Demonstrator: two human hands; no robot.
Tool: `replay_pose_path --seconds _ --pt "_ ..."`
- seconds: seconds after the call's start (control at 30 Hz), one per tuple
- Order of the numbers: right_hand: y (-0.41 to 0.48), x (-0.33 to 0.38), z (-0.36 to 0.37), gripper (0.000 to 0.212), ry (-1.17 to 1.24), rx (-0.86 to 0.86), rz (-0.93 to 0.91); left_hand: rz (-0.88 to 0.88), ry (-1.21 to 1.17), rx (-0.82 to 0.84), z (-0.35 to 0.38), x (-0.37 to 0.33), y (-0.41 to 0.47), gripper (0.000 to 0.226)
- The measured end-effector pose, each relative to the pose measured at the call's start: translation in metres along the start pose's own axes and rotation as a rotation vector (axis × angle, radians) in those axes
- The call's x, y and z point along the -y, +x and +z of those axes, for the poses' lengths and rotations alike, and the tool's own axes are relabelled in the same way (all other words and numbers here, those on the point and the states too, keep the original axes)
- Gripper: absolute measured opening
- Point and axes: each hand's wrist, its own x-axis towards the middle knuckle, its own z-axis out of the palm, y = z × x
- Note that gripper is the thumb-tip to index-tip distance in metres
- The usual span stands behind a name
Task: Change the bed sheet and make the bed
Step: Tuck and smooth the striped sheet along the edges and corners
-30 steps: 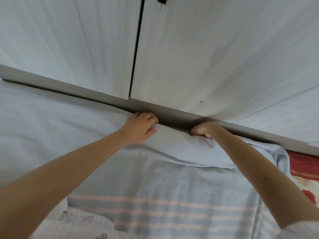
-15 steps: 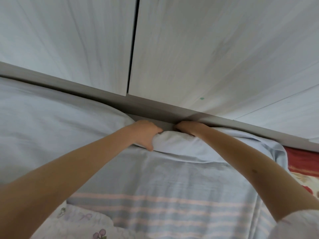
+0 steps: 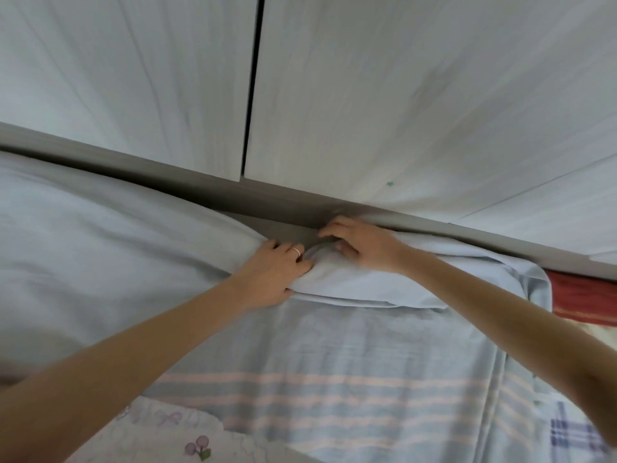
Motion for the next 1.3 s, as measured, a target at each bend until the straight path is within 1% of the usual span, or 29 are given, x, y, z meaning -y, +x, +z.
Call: replay_pose_path --seconds 0.03,0.07,0.1,0.13,0.17,0.2,0.23,0.27,0.3,0.37,0.4,0.47,0.5,0.57,0.63,0.67,0.73,0.83,0.87,0.9,0.97,1.0,1.07,1.13,1.17,1.2,1.23,1.27,1.3 --pt "-0.002 0.009 -0.004 0.034 0.227 0.100 0.058 -0.010 0.001 0.016 -0.001 0.000 0.001 0.054" --pt "-0.002 0.015 -0.005 0.038 0.393 0.292 0.162 -0.014 0.003 0.033 -0.002 0.001 0.002 0.055" --pt "-0.001 0.018 -0.006 0.049 0.453 0.453 0.269 -0.017 -0.001 0.038 -0.004 0.002 0.002 0.055" --pt "0.001 0.018 -0.007 0.065 0.444 0.535 0.369 -0.017 -0.009 0.036 -0.006 0.004 0.004 0.053" --pt "0.003 0.014 -0.009 0.081 0.402 0.578 0.465 -0.022 -0.023 0.026 -0.008 0.006 0.005 0.051" --pt "0.005 0.011 -0.014 0.092 0.389 0.614 0.540 -0.036 -0.041 0.025 -0.010 0.008 0.006 0.048" --pt "0.007 0.008 -0.017 0.098 0.375 0.662 0.584 -0.059 -0.069 0.044 -0.014 0.012 0.008 0.047" --pt "0.007 0.005 -0.020 0.100 0.387 0.713 0.608 -0.086 -0.098 0.089 -0.019 0.018 0.010 0.047" --pt "0.007 0.002 -0.022 0.098 0.372 0.756 0.603 -0.121 -0.126 0.137 -0.022 0.026 0.012 0.052" --pt "0.005 -0.002 -0.022 0.087 0.267 0.792 0.593 -0.217 -0.170 0.239 -0.026 0.051 0.014 0.071" --pt "0.005 -0.005 -0.020 0.085 0.206 0.770 0.592 -0.276 -0.199 0.288 -0.028 0.066 0.012 0.078" --pt "0.007 -0.012 -0.014 0.083 0.203 0.726 0.609 -0.388 -0.261 0.326 -0.026 0.092 0.004 0.084" --pt "0.010 -0.014 -0.012 0.079 0.234 0.692 0.608 -0.424 -0.260 0.302 -0.024 0.103 -0.002 0.083" --pt "0.015 -0.018 -0.009 0.069 0.286 0.634 0.599 -0.456 -0.195 0.197 -0.018 0.116 -0.015 0.082" --pt "0.019 -0.020 -0.004 0.069 0.368 0.605 0.614 -0.473 -0.138 0.090 -0.010 0.126 -0.033 0.081" --pt "0.020 -0.021 -0.002 0.071 0.403 0.588 0.635 -0.486 -0.125 0.068 -0.007 0.132 -0.041 0.082" --pt "0.021 -0.023 0.000 0.080 0.397 0.516 0.666 -0.516 -0.102 0.107 -0.001 0.145 -0.054 0.084" --pt "0.015 -0.031 0.006 0.097 0.258 0.328 0.646 -0.558 -0.067 0.196 0.003 0.162 -0.059 0.087" --pt "0.010 -0.033 0.008 0.095 0.205 0.271 0.631 -0.577 -0.071 0.214 0.002 0.168 -0.058 0.087" --pt "0.003 -0.037 0.011 0.089 0.170 0.211 0.610 -0.591 -0.088 0.233 -0.001 0.173 -0.057 0.086" --pt "-0.012 -0.044 0.017 0.075 0.178 0.095 0.611 -0.608 -0.156 0.287 -0.008 0.182 -0.055 0.087" --pt "-0.018 -0.044 0.019 0.073 0.208 0.045 0.636 -0.609 -0.180 0.303 -0.010 0.185 -0.056 0.088" --pt "-0.021 -0.043 0.023 0.076 0.207 0.004 0.683 -0.618 -0.196 0.305 -0.009 0.189 -0.060 0.089" --pt "-0.014 -0.045 0.026 0.083 0.179 0.039 0.710 -0.632 -0.179 0.317 -0.003 0.190 -0.059 0.088" --pt "-0.010 -0.045 0.030 0.085 0.174 0.064 0.726 -0.639 -0.153 0.313 0.000 0.191 -0.059 0.083" --pt "-0.006 -0.045 0.032 0.085 0.167 0.082 0.748 -0.645 -0.115 0.289 0.002 0.191 -0.059 0.077" --pt "-0.003 -0.044 0.035 0.083 0.141 0.095 0.769 -0.639 -0.075 0.230 0.005 0.190 -0.062 0.070" --pt "-0.002 -0.042 0.036 0.080 0.081 0.092 0.782 -0.611 -0.037 0.110 0.007 0.190 -0.068 0.066" --pt "-0.003 -0.036 0.038 0.074 -0.012 0.049 0.781 -0.564 0.006 -0.052 0.012 0.190 -0.078 0.063"
